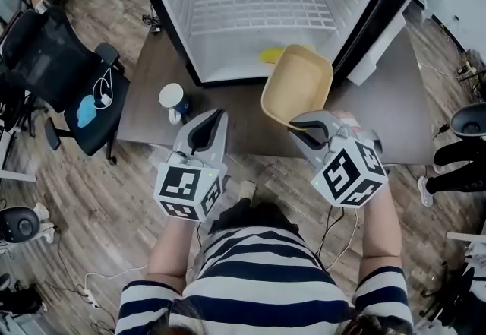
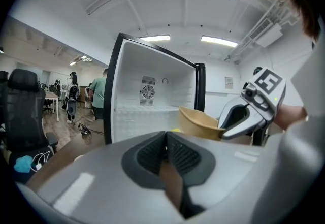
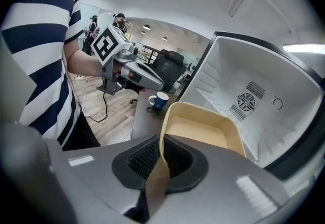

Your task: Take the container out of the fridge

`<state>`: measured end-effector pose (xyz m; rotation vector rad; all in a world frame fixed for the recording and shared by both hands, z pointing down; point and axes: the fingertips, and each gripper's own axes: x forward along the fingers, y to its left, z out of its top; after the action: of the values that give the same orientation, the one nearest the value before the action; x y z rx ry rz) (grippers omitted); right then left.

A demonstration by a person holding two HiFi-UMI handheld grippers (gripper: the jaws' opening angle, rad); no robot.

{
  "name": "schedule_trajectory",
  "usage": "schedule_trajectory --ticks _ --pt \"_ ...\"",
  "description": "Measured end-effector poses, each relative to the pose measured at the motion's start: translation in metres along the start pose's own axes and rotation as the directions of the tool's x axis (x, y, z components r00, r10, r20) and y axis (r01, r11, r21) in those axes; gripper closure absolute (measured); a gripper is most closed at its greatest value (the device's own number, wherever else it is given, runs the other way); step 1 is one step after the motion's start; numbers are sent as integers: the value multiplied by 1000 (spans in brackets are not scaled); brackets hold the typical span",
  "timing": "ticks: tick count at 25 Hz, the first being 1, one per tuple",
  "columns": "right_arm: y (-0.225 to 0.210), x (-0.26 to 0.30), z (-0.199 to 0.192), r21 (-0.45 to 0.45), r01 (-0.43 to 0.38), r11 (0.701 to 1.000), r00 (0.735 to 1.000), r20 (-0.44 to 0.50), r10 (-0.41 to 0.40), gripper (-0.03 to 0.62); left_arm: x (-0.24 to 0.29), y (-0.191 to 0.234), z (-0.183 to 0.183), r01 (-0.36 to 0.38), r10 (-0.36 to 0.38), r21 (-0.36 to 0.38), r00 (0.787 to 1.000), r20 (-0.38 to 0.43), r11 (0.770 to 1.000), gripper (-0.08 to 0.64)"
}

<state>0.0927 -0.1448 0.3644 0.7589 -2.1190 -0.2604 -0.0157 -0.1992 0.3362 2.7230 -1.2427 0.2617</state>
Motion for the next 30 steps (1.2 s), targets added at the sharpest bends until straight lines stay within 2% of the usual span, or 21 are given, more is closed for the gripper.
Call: schedule_trajectory --ticks 17,30 --pt "48 0 -28 100 -82 992 997 5 82 572 -13 -4 -25 -30 29 -14 999 -40 999 560" --pt "52 4 -42 107 -111 988 994 -8 113 572 -7 -5 -38 -25 23 -25 997 -75 999 560"
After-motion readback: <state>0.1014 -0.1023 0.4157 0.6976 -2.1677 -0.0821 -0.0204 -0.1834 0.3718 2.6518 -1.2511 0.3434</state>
